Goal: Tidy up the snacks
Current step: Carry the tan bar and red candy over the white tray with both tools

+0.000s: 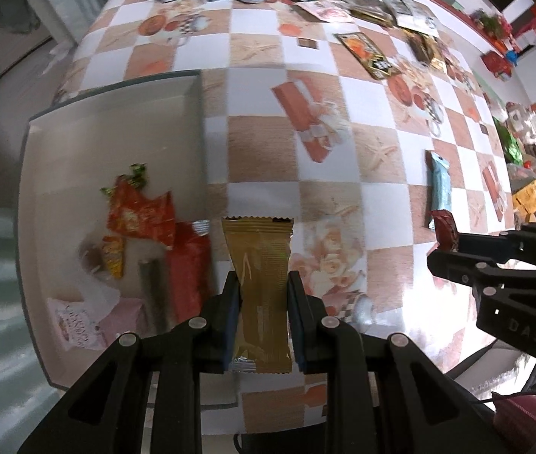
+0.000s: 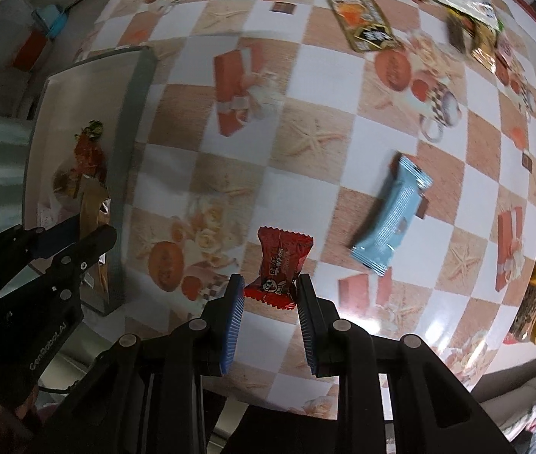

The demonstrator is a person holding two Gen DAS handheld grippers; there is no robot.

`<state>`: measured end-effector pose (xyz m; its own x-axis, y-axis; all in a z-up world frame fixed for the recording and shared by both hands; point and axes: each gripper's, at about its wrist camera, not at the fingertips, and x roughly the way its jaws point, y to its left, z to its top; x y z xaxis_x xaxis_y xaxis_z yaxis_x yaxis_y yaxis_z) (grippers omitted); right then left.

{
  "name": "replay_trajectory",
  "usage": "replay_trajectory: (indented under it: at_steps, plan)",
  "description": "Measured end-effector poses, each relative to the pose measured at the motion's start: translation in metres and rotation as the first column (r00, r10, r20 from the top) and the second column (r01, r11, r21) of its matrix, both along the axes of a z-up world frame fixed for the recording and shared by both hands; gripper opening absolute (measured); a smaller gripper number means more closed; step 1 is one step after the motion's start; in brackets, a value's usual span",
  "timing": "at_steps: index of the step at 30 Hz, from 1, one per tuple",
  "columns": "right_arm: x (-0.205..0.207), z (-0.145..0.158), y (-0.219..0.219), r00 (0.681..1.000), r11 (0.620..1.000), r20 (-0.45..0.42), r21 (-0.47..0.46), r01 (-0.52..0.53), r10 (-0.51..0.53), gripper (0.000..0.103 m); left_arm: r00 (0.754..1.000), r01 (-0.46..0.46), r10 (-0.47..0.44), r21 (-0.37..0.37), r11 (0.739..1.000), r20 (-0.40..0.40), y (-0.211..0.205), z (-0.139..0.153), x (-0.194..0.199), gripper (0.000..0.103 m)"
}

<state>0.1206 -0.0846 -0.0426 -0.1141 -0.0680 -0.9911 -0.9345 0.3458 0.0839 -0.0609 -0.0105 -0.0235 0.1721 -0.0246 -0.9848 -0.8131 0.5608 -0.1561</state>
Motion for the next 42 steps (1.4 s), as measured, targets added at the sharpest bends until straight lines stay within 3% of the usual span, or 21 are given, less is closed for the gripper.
replay_trajectory:
  at_steps: [19, 36, 42]
  plan:
    - [-0.055, 0.005, 0.048, 0.986, 0.987, 0.022, 0.004, -0.164, 0.164, 0.03, 0.988, -0.153, 0.153, -0.005, 0.988, 0.009, 0.027, -0.008, -0.059, 0.026]
    - [-0.11, 0.0, 0.084, 0.965, 0.964, -0.004, 0.035, -0.262, 0.262, 0.03, 0.936, -0.35, 0.35, -0.012, 0.937, 0.043, 0.06, -0.001, -0.148, 0.026]
    - [-0.127, -0.003, 0.095, 0.96, 0.959, -0.022, 0.048, -0.279, 0.28, 0.03, 0.924, -0.38, 0.38, -0.008, 0.925, 0.047, 0.068, 0.002, -0.167, 0.026]
